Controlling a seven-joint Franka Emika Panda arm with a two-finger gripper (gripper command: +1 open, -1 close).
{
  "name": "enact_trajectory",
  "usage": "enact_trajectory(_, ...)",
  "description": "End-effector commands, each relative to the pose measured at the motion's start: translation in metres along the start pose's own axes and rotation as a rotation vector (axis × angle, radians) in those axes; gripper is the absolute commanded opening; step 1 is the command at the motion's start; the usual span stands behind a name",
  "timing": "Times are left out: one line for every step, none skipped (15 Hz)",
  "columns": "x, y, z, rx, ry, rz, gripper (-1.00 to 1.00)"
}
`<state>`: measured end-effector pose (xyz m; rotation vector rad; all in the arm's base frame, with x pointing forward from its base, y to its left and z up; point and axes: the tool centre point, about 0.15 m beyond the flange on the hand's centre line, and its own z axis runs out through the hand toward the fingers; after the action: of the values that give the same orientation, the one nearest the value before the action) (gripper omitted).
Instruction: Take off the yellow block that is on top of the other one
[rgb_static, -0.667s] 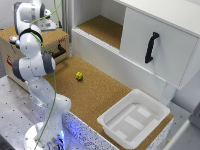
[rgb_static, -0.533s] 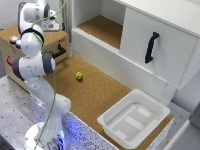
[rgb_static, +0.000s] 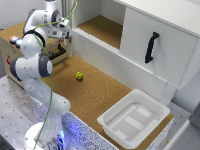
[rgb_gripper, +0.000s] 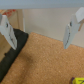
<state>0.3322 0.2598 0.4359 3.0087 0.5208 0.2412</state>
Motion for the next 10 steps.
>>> enact_trajectory(-0.004,0.009,0.068,0.003,0.011,0.075,1.0)
enact_trajectory(-0.005,0.009,0.076,0.01,0.009,0.083,1.0)
enact_trajectory(-0.006,0.012,0.085,0.025,0.007,0.097,1.0)
enact_trajectory(-0.006,0.014,0.095,0.05,-0.003,0.108,1.0)
enact_trajectory(-0.005,0.016,0.107,0.075,-0.02,0.117,-1.0)
enact_trajectory(-0.003,0.019,0.118,0.088,-0.034,0.134,-1.0)
enact_trajectory(-0.002,0.021,0.124,0.09,-0.045,0.142,-1.0)
enact_trajectory(-0.001,0.024,0.131,0.091,-0.053,0.161,-1.0)
enact_trajectory(0.0,0.026,0.137,0.094,-0.054,0.174,-1.0)
enact_trajectory(0.001,0.029,0.14,0.112,-0.047,0.185,-1.0)
